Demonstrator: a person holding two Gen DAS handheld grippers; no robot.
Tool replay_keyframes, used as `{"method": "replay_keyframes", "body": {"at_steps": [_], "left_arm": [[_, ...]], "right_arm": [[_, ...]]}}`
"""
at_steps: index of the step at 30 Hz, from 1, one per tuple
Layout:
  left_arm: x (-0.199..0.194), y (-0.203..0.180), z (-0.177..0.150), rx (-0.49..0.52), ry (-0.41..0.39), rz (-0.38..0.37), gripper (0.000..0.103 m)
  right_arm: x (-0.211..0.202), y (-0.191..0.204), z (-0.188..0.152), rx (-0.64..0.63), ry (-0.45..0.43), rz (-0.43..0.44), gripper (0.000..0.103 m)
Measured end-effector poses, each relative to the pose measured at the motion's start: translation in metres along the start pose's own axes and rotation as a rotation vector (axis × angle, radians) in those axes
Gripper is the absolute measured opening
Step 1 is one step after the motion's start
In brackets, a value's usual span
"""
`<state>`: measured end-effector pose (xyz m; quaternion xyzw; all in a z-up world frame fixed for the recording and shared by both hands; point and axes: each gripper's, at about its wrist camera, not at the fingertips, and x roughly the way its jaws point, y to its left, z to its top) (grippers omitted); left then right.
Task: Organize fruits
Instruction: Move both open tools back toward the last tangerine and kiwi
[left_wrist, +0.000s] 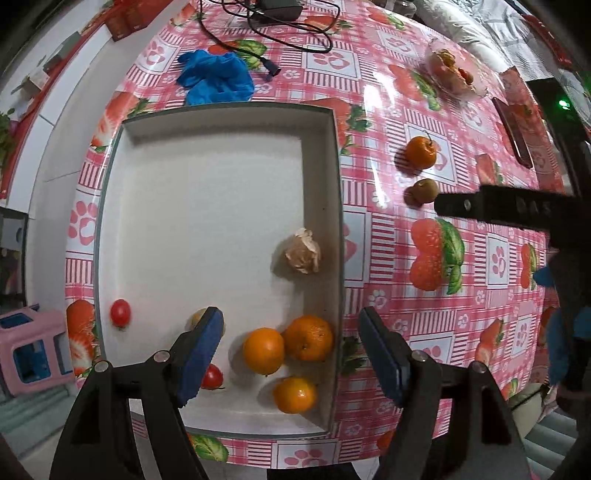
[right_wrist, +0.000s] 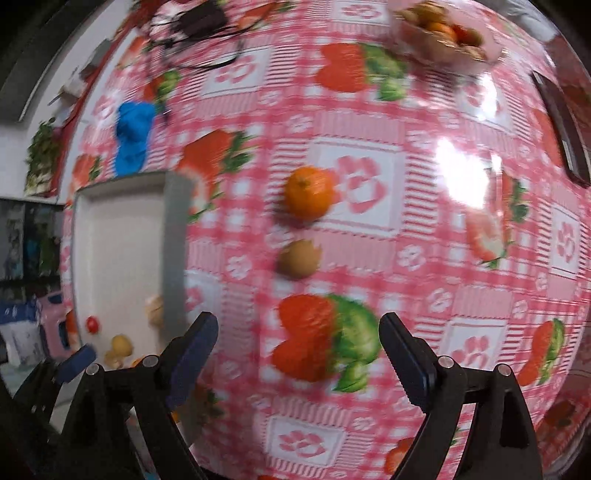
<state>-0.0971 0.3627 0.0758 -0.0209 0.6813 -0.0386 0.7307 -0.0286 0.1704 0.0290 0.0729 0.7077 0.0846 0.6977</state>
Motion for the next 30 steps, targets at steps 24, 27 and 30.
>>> {"method": "replay_keyframes", "body": {"at_steps": [24,27,30], "left_arm": [[0.003,-0.008,0.01,0.029,0.022,-0.01,0.079],[0.005,-0.009,0.012,0.028,0.029,-0.007,0.079],[0.006,-0.012,0.014,0.029,0.031,-0.007,0.079]], "right_arm": [[0.023,0.003,0.09,-0.034,-0.053,-0.045,0.09],[0.025,0.003,0.094,-0.044,-0.05,-0.066,0.09],[0.041,0.009,0.086,-0.047,-0.046,-0.091,0.069]]}}
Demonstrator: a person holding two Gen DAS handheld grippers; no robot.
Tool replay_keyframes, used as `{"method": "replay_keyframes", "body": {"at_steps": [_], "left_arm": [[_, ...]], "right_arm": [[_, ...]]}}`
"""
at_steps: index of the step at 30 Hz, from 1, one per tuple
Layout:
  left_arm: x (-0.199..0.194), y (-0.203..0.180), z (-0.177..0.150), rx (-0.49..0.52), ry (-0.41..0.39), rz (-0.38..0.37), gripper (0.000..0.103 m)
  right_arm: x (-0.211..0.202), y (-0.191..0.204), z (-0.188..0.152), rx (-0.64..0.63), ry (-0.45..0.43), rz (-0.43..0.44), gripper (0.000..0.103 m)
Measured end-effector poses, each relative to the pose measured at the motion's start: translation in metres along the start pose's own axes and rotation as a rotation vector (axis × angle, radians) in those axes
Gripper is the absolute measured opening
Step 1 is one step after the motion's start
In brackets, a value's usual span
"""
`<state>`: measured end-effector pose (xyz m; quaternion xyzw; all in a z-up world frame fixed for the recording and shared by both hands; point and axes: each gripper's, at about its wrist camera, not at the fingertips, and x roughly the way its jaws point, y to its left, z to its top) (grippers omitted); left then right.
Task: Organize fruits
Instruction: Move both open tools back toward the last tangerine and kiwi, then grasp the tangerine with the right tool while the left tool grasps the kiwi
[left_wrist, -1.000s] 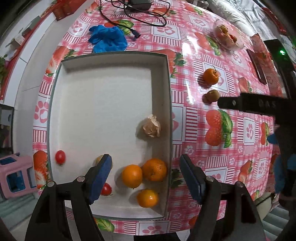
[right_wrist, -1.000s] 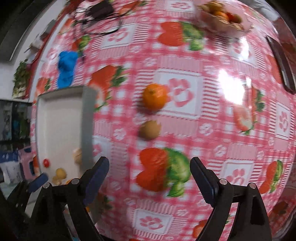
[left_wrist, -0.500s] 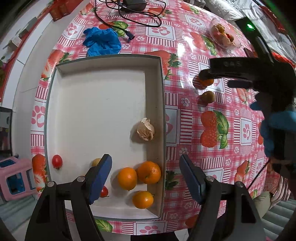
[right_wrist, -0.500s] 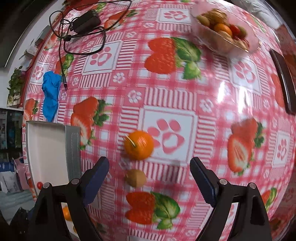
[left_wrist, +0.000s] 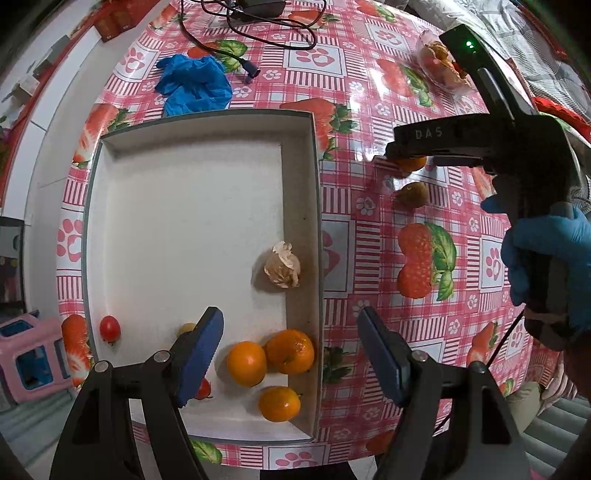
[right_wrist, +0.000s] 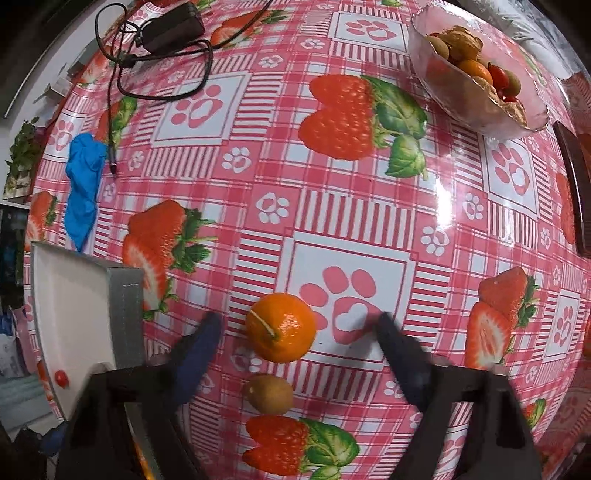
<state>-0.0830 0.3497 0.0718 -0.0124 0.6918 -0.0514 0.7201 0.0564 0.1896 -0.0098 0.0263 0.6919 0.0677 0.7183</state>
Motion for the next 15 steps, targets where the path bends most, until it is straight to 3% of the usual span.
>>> {"method": "replay_keyframes", "body": {"at_steps": [4,6,15], "left_arm": [[-0.001,-0.006,0.004,0.015,-0.001,0.002,0.079],[-0.001,-0.011,0.005,0.023,-0.003,0.003,0.079],[-0.002,-0.056,0.026,0.093,-0.025,-0.019,0.079]], "right_arm": [[-0.001,-0.003,-0.001,-0.013,-0.024,0.002,0.052],[-0.003,-0.007,-0.001,-0.007,-0.031,0.02,0.038],[-0.024,-0.052,-0.031,0.044,-0.034,0.06,0.038]]}}
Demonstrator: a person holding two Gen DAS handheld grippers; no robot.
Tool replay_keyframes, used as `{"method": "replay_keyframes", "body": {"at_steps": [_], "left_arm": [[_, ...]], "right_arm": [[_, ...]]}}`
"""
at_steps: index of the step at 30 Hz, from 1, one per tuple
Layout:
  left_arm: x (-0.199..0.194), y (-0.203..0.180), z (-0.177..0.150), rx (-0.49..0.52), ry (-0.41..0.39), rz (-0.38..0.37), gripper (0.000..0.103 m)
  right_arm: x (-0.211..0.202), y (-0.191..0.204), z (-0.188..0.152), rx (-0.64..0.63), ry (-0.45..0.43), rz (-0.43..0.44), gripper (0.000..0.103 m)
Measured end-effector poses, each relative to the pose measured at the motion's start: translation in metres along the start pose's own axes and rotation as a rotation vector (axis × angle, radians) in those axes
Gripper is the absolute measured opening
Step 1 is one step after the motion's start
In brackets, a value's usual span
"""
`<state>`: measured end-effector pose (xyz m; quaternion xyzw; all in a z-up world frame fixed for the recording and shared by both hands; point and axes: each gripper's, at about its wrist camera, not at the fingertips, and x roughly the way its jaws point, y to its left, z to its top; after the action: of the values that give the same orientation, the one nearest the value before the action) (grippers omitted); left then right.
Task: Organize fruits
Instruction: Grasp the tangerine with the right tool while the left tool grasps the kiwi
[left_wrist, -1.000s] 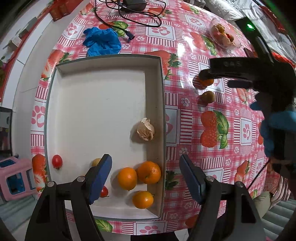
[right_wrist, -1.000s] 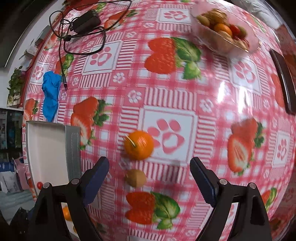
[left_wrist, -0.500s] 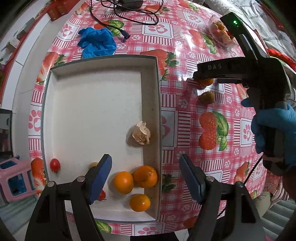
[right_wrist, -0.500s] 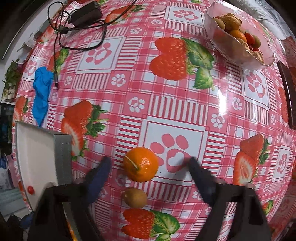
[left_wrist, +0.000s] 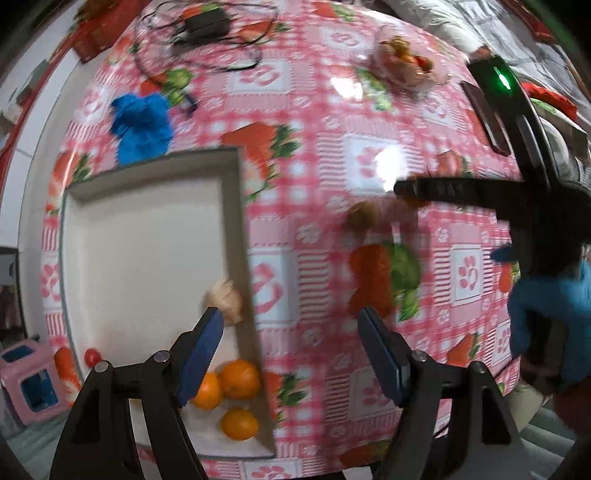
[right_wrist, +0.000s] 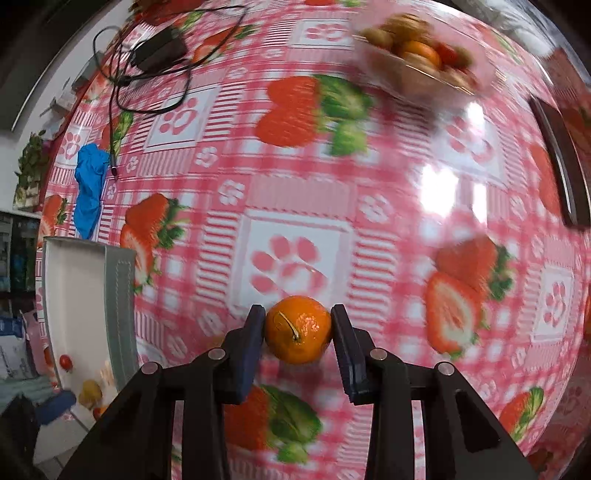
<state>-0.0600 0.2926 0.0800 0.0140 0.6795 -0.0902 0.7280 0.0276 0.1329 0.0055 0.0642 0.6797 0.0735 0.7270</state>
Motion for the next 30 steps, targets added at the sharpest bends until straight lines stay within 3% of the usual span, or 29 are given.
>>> {"method": "replay_keyframes", "body": {"at_steps": [7,15,20,24,26,30], "left_arm": [[0.026,-0.042,0.034,0.039,0.003,0.004,0.079],[0.066,-0.066,0.063,0.054,0.011,0.079,0.078],[0.085,-0.075,0.069,0.077,0.042,0.096,0.056],[0.093,-0.073,0.068,0.045,0.04,0.103,0.051],[0.093,-0.076,0.068,0.059,0.026,0.1,0.031],[0.087,-0.077,0.066,0.066,0.02,0.07,0.031]], "right_arm": [[-0.018,-0.052,-0.043,0.052,0.007,0.019,0.038],[-0.047,-0.077,-0.092,0.111,0.014,0.069,0.038],[-0.053,-0.085,-0.107,0.135,0.013,0.094,0.038],[-0.056,-0.09,-0.11,0.148,0.009,0.104,0.038],[-0.059,-0.091,-0.111,0.149,0.004,0.107,0.038],[-0.063,-0.09,-0.112,0.15,-0.004,0.108,0.038]]}}
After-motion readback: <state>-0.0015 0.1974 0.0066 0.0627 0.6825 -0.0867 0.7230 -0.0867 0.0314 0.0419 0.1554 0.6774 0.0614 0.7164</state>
